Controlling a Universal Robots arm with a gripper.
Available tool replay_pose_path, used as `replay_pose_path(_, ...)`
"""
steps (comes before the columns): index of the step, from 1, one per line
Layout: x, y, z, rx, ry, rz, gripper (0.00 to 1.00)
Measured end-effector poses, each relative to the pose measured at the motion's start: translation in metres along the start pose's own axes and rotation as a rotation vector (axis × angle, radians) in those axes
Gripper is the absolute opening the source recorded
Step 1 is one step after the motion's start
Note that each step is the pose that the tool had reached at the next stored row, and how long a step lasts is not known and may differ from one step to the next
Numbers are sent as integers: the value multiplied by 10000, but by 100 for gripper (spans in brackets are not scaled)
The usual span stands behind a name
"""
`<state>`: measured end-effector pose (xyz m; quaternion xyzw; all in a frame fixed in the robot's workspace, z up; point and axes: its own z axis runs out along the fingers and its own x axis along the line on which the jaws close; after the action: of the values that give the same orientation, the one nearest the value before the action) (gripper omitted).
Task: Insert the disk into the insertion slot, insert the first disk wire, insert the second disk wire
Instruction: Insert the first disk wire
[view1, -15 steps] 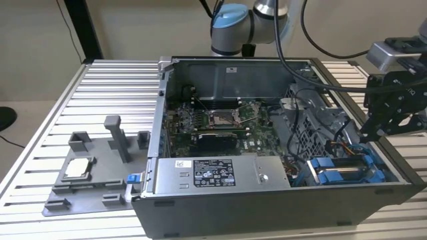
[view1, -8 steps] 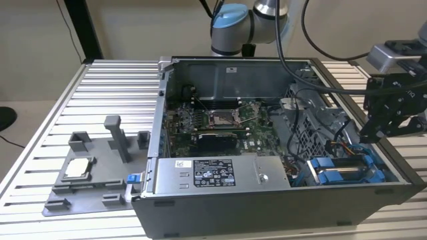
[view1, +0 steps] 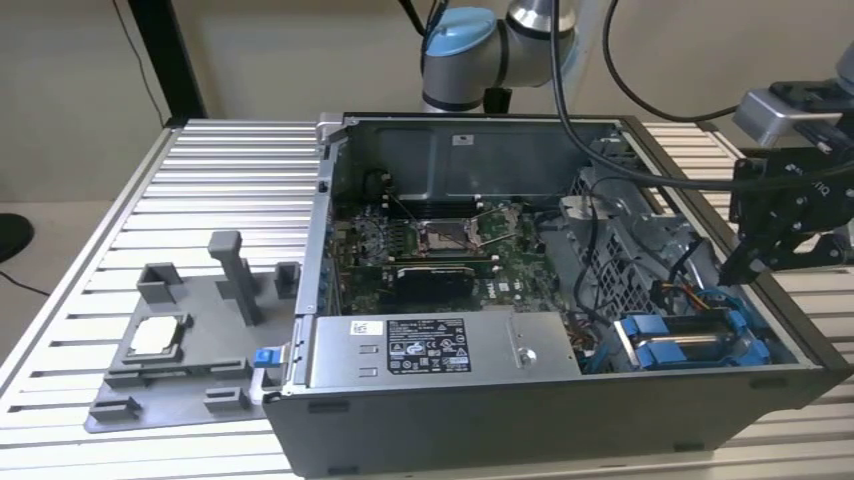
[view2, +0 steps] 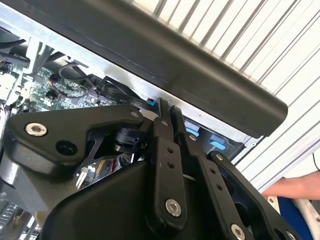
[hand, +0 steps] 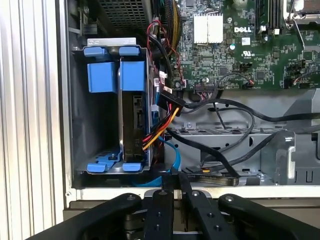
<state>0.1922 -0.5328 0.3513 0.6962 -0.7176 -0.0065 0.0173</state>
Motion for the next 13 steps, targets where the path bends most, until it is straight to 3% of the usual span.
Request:
replay_pose_path(7, 0, 9, -36, 0, -1, 1, 0)
replay_pose_path(13, 4, 125, -44, 60, -3, 2, 0)
